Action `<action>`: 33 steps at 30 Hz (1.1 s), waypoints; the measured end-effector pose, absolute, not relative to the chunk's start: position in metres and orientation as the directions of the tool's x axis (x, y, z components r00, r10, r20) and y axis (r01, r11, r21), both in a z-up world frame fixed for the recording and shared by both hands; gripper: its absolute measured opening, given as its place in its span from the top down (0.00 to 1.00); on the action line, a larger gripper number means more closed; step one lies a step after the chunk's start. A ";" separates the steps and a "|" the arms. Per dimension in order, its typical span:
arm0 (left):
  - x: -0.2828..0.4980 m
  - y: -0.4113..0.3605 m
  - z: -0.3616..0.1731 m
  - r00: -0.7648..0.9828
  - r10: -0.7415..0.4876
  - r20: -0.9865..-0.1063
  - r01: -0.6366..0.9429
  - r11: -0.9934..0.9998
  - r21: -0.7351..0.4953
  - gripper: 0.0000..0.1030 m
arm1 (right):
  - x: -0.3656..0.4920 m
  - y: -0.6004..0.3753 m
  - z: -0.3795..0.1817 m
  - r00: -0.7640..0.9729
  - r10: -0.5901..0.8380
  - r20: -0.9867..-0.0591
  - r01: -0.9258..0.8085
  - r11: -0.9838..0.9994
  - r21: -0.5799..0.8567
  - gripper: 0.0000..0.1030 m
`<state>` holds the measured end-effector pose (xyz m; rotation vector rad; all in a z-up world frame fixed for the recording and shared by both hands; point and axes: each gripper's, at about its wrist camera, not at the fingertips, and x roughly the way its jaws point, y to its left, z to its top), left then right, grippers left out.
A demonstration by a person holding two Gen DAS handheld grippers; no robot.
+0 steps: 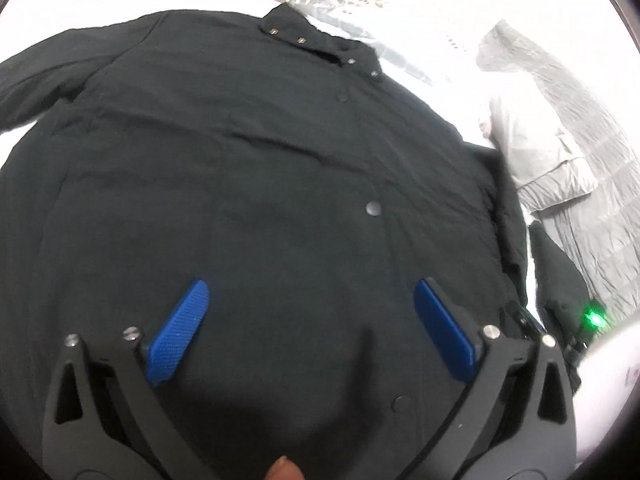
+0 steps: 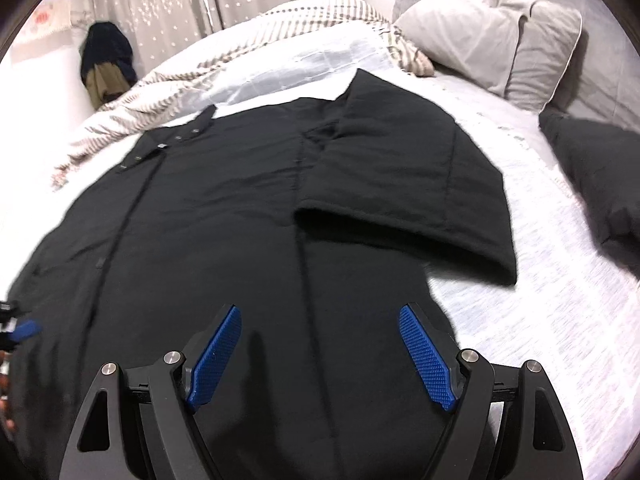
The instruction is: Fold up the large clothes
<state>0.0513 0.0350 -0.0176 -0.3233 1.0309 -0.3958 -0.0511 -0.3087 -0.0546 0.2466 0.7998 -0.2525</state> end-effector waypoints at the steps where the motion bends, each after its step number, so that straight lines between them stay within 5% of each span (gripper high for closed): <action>1: 0.050 0.035 -0.017 0.455 -0.466 -0.759 0.174 0.882 -0.437 0.01 | -0.045 -0.309 -0.056 0.656 -0.149 -0.740 0.317 0.944 0.092 0.20; 6: 0.050 0.021 -0.021 0.461 -0.457 -0.761 0.237 0.889 -0.391 0.01 | -0.010 -0.310 -0.059 0.598 -0.237 -0.766 0.321 0.946 -0.042 0.20; 12: 0.046 0.006 -0.019 0.427 -0.513 -0.744 0.326 0.855 -0.403 0.01 | 0.014 -0.337 -0.061 0.559 -0.247 -0.792 0.387 0.922 -0.014 0.22; 14: 0.045 0.004 -0.018 0.422 -0.524 -0.740 0.344 0.847 -0.404 0.01 | 0.016 -0.342 -0.061 0.541 -0.268 -0.797 0.412 0.911 -0.027 0.32; 15: 0.046 0.003 -0.017 0.417 -0.540 -0.731 0.359 0.837 -0.413 0.01 | 0.017 -0.346 -0.061 0.540 -0.262 -0.799 0.410 0.912 -0.022 0.46; 16: 0.046 0.003 -0.016 0.416 -0.552 -0.723 0.367 0.829 -0.422 0.01 | 0.017 -0.349 -0.059 0.538 -0.268 -0.799 0.410 0.911 -0.030 0.71; 17: 0.047 0.004 -0.014 0.420 -0.572 -0.705 0.374 0.816 -0.440 0.01 | 0.017 -0.351 -0.058 0.530 -0.287 -0.798 0.416 0.908 -0.050 0.82; 19: 0.051 0.007 -0.011 0.418 -0.592 -0.689 0.371 0.804 -0.465 0.01 | 0.018 -0.359 -0.052 0.520 -0.323 -0.791 0.427 0.900 -0.087 0.91; 33: 0.062 0.035 0.000 0.520 -0.554 -0.650 0.342 0.833 -0.436 0.01 | 0.035 -0.479 0.071 0.460 -0.673 -0.579 0.619 0.710 -0.334 0.97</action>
